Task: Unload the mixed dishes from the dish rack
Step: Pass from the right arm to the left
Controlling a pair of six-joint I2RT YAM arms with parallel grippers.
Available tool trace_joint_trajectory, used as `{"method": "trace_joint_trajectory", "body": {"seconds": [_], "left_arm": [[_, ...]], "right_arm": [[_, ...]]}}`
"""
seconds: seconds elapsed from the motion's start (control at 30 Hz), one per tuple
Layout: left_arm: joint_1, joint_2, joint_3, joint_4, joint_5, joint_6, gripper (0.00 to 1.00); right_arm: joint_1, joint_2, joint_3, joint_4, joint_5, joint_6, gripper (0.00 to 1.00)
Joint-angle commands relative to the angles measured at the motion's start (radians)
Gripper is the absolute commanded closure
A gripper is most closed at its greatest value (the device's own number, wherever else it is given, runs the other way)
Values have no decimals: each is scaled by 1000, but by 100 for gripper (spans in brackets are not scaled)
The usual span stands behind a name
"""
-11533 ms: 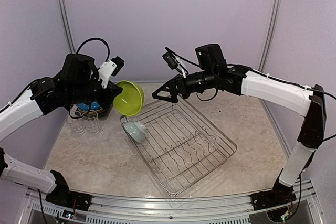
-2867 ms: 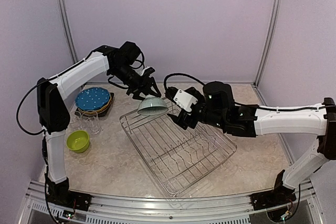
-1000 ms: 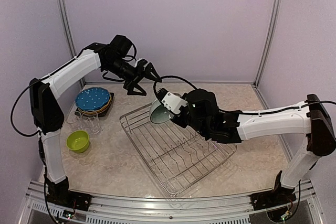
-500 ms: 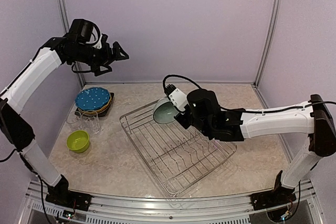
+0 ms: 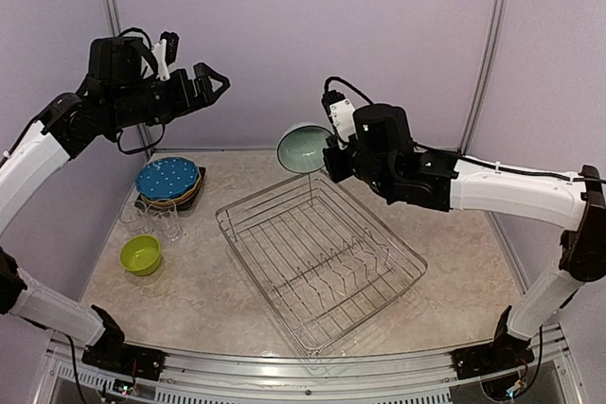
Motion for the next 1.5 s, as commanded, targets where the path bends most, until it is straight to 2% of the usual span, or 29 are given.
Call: {"method": "trace_joint_trajectory", "body": {"seconds": [0.0, 0.13, 0.33, 0.57, 0.77, 0.93, 1.03, 1.2, 1.4, 1.47], "left_arm": [[-149, 63, 47, -34, -292, 202, 1], [-217, 175, 171, -148, -291, 260, 1], [-293, 325, 253, -159, -317, 327, 3], [-300, 424, 305, -169, -314, 342, 26], [-302, 509, 370, -259, -367, 376, 47], [-312, 548, 387, -278, -419, 405, 61], [-313, 559, 393, -289, -427, 421, 64], [-329, 591, 407, -308, -455, 453, 81], [-329, 610, 427, -314, -450, 422, 100], [-328, 605, 425, -308, -442, 405, 100]], "right_arm": [[-64, 12, 107, -140, -85, 217, 100], [-82, 68, 227, -303, -111, 318, 100], [-93, 111, 301, -417, -204, 430, 100], [-94, 117, 314, -457, -264, 472, 100], [-94, 131, 337, -479, -295, 469, 100], [-96, 154, 374, -523, -283, 472, 100], [-96, 165, 389, -540, -272, 478, 100], [-96, 178, 412, -568, -237, 505, 100], [-96, 176, 407, -560, -233, 514, 100], [-97, 165, 392, -540, -233, 516, 96]]}}
